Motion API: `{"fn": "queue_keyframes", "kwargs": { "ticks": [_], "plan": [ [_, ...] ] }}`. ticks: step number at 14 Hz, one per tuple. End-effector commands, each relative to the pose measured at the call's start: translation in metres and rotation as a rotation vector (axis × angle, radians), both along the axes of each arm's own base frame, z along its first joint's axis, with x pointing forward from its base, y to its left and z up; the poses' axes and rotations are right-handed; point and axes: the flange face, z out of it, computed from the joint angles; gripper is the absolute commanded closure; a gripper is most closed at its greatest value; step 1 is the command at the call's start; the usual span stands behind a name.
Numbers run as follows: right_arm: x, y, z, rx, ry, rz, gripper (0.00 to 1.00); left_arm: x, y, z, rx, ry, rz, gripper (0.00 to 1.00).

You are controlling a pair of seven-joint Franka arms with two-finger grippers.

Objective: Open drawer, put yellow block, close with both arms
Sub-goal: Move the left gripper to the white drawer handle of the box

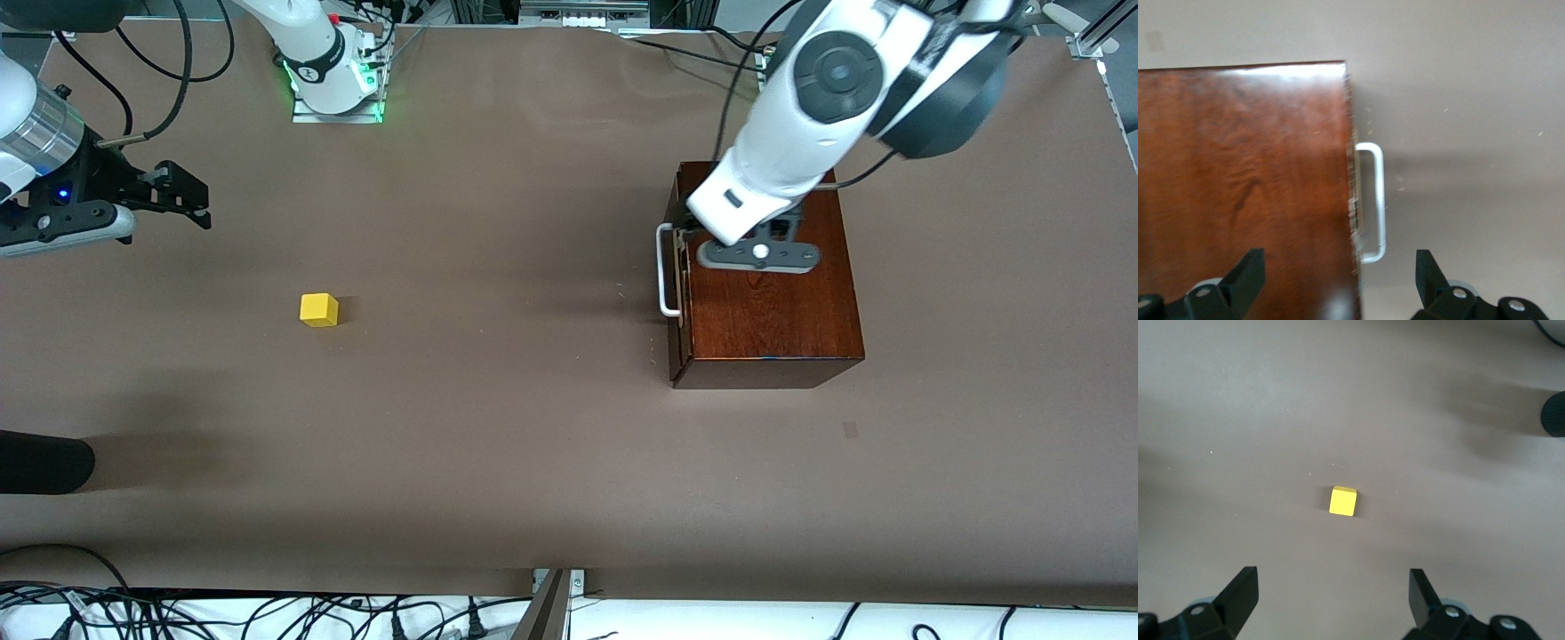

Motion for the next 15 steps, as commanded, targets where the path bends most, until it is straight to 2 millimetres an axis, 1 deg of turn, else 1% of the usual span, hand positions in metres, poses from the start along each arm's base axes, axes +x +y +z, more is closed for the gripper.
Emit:
{"fn": "queue_keyframes", "kwargs": {
  "ticks": [1,4,6,7,8,10,12,13,15],
  "plan": [
    [0.002,-0.001,0.005,-0.013,0.005,0.007,0.00,0.005,-0.034,-0.018,0.021,-0.050,0.029,0.00],
    [0.001,-0.001,0.004,-0.012,0.007,0.007,0.00,-0.006,-0.063,-0.051,0.073,-0.054,-0.018,0.00],
    [0.001,-0.001,0.004,-0.013,0.007,0.005,0.00,-0.016,-0.076,-0.067,0.097,-0.023,0.021,0.00],
    [0.001,-0.001,0.004,-0.012,0.007,0.007,0.00,-0.023,-0.079,-0.076,0.113,-0.010,0.032,0.00],
    [0.001,-0.001,0.004,-0.012,0.007,0.010,0.00,-0.029,-0.085,-0.080,0.120,-0.005,0.021,0.00],
    [0.001,-0.001,0.004,-0.012,0.007,0.007,0.00,-0.039,-0.088,-0.097,0.140,0.015,0.008,0.00],
    [0.002,-0.001,0.005,-0.012,0.004,0.008,0.00,-0.048,-0.092,-0.110,0.199,-0.010,-0.038,0.00],
    [0.002,-0.001,0.005,-0.012,0.004,0.008,0.00,-0.051,-0.093,-0.115,0.215,-0.016,-0.050,0.00],
    [0.002,-0.001,0.005,-0.012,0.004,0.010,0.00,-0.051,-0.094,-0.124,0.226,-0.009,-0.059,0.00]
  ]
}}
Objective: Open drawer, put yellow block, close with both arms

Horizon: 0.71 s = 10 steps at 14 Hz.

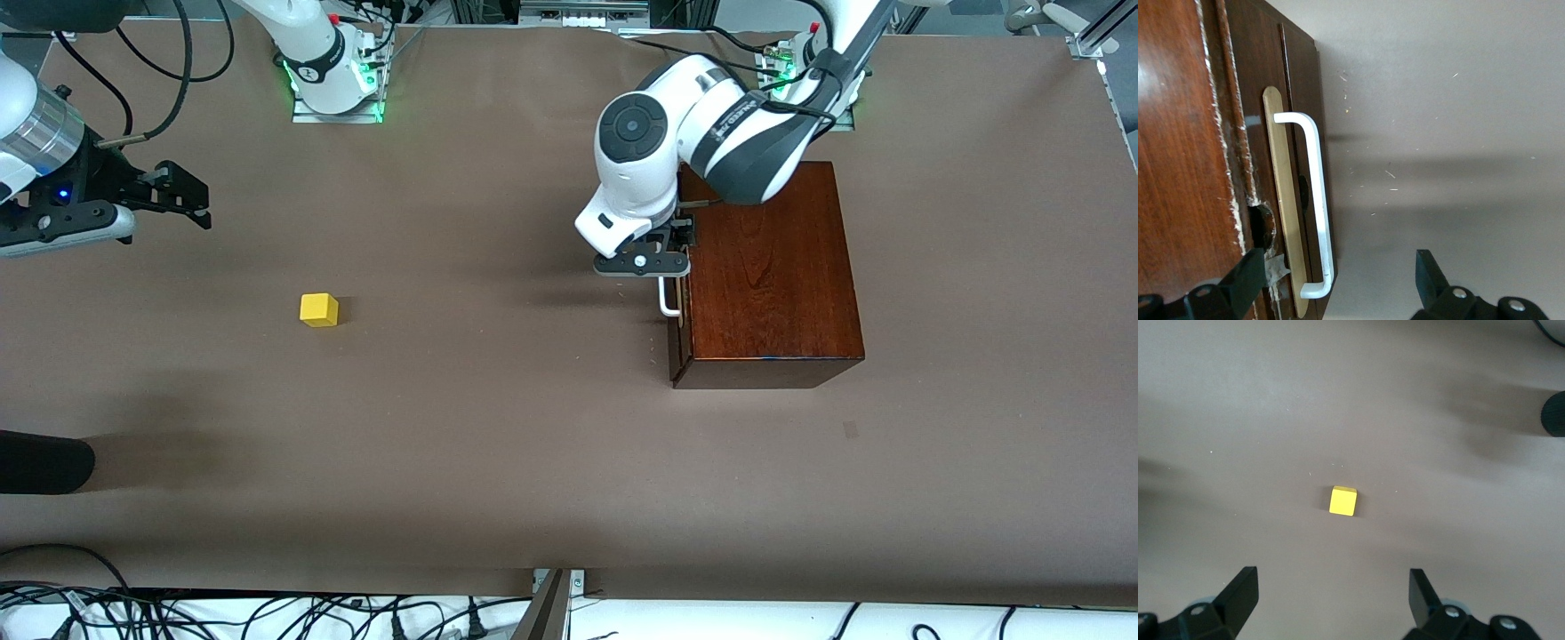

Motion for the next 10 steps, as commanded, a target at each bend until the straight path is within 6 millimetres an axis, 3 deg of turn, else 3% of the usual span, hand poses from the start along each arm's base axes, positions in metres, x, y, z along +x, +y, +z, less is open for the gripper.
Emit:
{"fn": "queue_keyframes", "kwargs": {
  "ticks": [1,10],
  "plan": [
    [0.002,-0.001,0.005,-0.011,0.003,0.008,0.00,0.000,0.000,-0.012,0.041,-0.030,-0.015,0.00],
    [0.002,0.000,0.006,-0.007,0.000,0.002,0.00,-0.011,-0.005,-0.048,0.042,-0.020,-0.031,0.00]
  ]
}}
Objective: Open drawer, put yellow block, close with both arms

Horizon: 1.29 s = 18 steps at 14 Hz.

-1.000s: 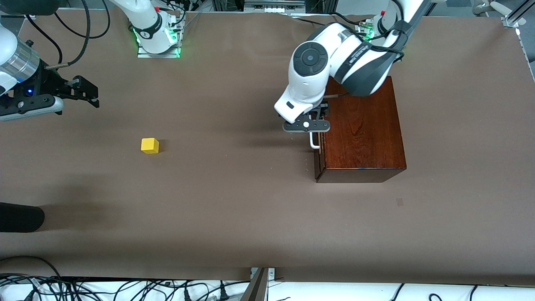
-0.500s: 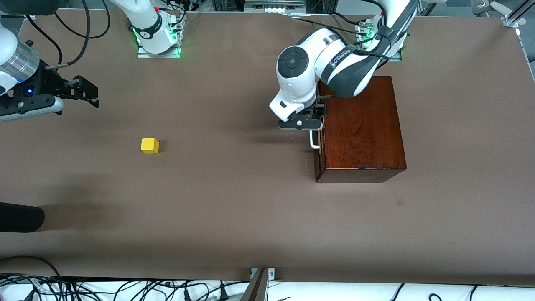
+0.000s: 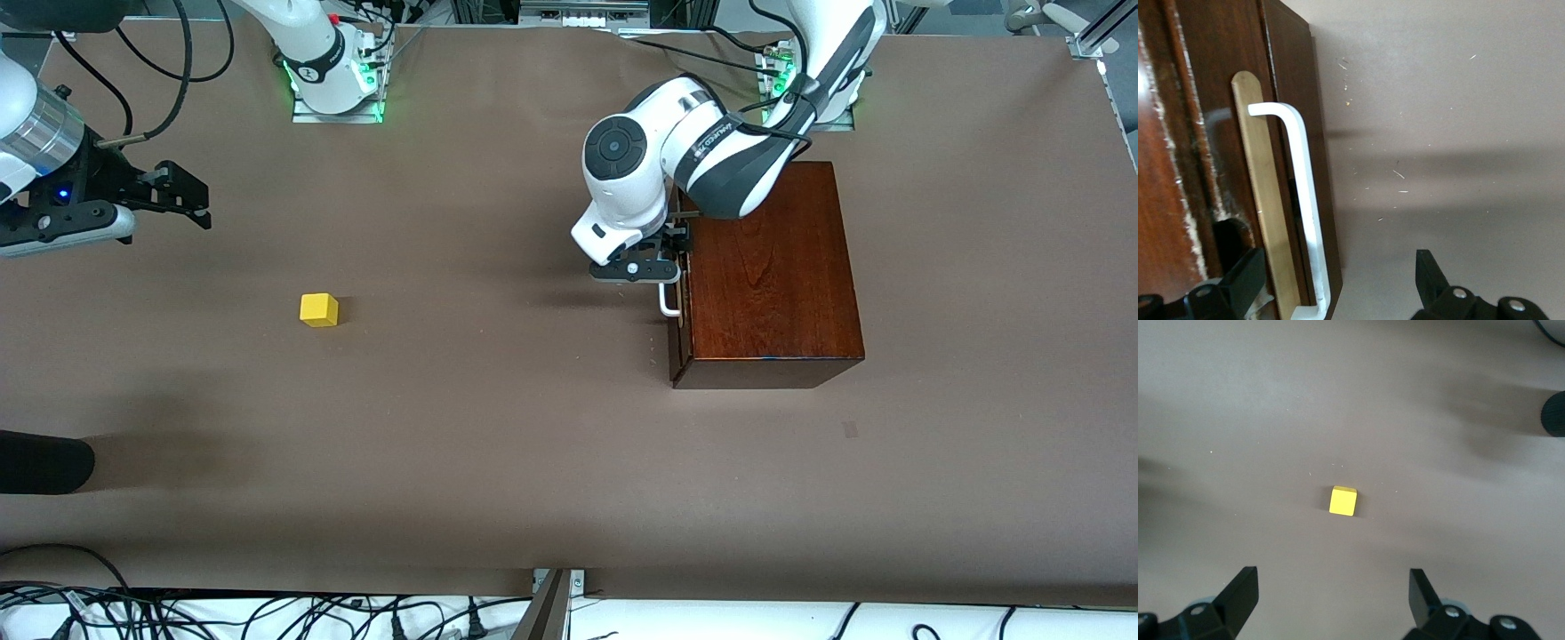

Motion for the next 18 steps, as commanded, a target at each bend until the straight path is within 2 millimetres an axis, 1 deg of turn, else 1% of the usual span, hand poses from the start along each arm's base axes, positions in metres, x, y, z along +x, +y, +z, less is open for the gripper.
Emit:
{"fn": "queue_keyframes", "kwargs": {
  "ticks": [1,3,6,9,10,13,14,16,18],
  "plan": [
    [0.003,0.000,0.006,-0.009,-0.006,0.010,0.00,-0.007,0.000,-0.015,0.014,-0.028,-0.014,0.00],
    [0.003,0.000,0.007,-0.010,-0.011,0.010,0.00,-0.011,0.005,-0.028,0.047,-0.048,-0.047,0.00],
    [0.003,-0.001,0.007,-0.009,-0.007,0.008,0.00,-0.012,0.004,-0.033,0.055,-0.046,-0.053,0.00],
    [0.004,-0.003,0.005,-0.008,-0.003,0.004,0.00,-0.018,-0.005,-0.047,0.049,-0.048,-0.037,0.00],
    [0.004,-0.003,0.005,-0.008,-0.003,0.004,0.00,-0.019,-0.008,-0.048,0.052,-0.064,-0.039,0.00],
    [0.004,-0.003,0.005,-0.008,-0.004,0.005,0.00,-0.018,-0.007,-0.055,0.069,-0.073,-0.039,0.00],
    [0.005,-0.003,0.004,-0.007,-0.001,0.004,0.00,-0.019,-0.008,-0.062,0.074,-0.066,-0.031,0.00],
    [0.004,-0.004,0.003,-0.008,0.002,0.002,0.00,-0.018,-0.009,-0.063,0.067,-0.078,-0.034,0.00],
    [0.004,-0.003,0.003,-0.008,0.002,0.003,0.00,-0.018,-0.013,-0.060,0.059,-0.086,-0.031,0.00]
  ]
}}
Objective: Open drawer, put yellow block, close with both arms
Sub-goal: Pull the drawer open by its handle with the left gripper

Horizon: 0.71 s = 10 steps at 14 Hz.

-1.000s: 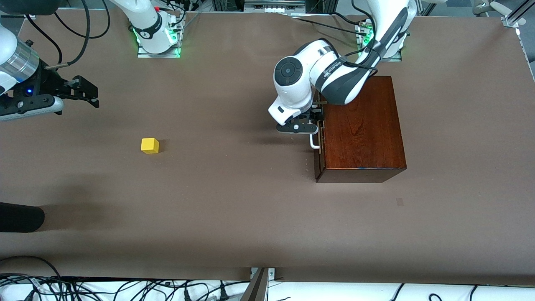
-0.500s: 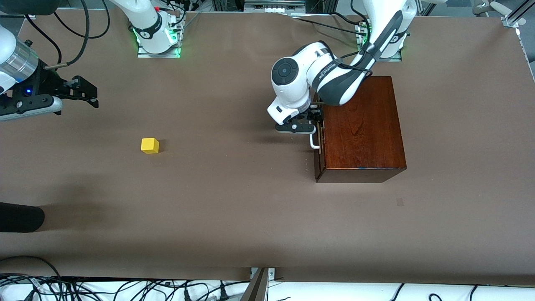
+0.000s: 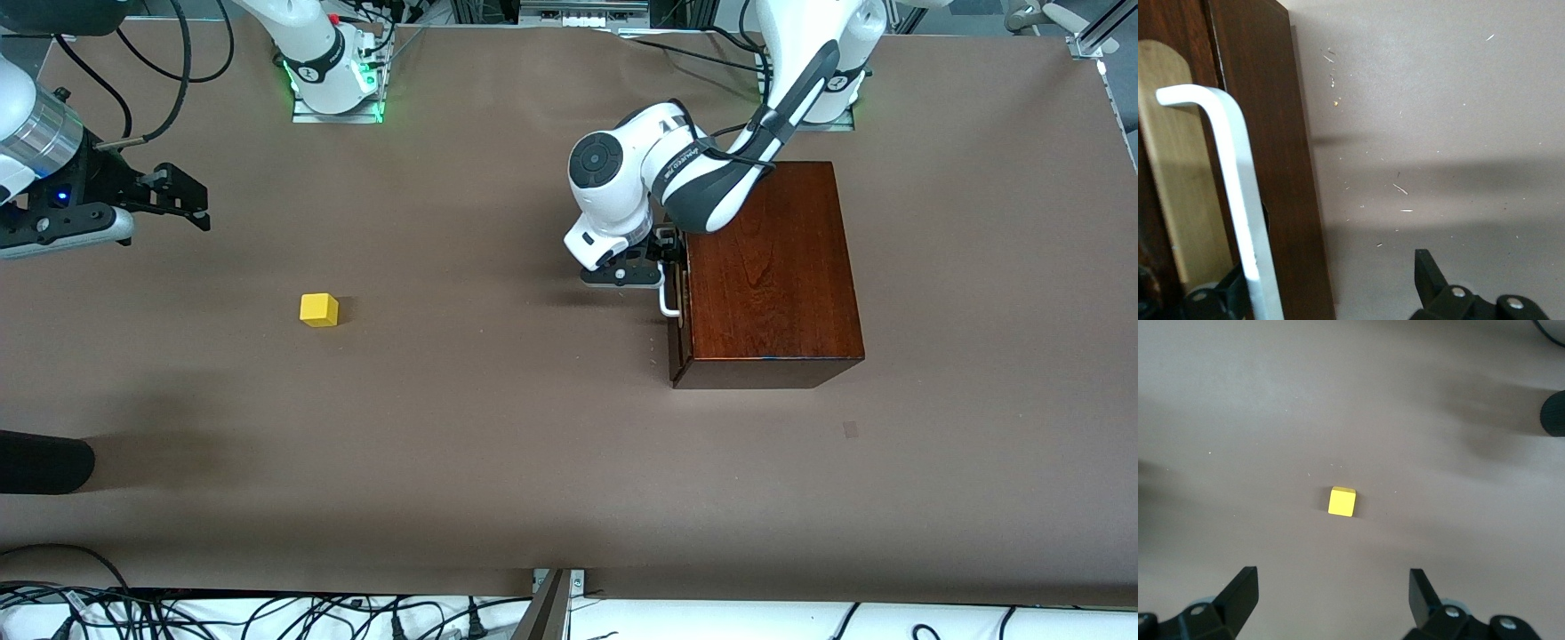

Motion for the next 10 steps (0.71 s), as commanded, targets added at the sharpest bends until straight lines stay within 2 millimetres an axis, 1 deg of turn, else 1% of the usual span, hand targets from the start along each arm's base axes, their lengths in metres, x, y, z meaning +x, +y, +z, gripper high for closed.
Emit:
{"fn": "queue_keyframes", "kwargs": {
  "ticks": [1,2,5,8,10],
  "plan": [
    [0.002,-0.001,0.006,-0.007,0.000,0.007,0.00,-0.007,-0.013,0.004,-0.001,-0.040,-0.011,0.00],
    [0.002,-0.002,0.005,-0.007,0.003,0.006,0.00,-0.012,-0.019,0.003,-0.002,-0.044,-0.010,0.00],
    [0.002,-0.002,0.005,-0.007,0.003,0.006,0.00,-0.016,-0.036,-0.004,-0.042,-0.064,0.013,0.00],
    [0.002,-0.004,0.005,-0.007,0.003,0.003,0.00,-0.010,-0.050,-0.002,-0.090,-0.079,0.038,0.00],
    [0.003,-0.004,0.005,-0.007,0.000,0.003,0.00,-0.009,-0.064,0.001,-0.111,-0.092,0.062,0.00]
  ]
}}
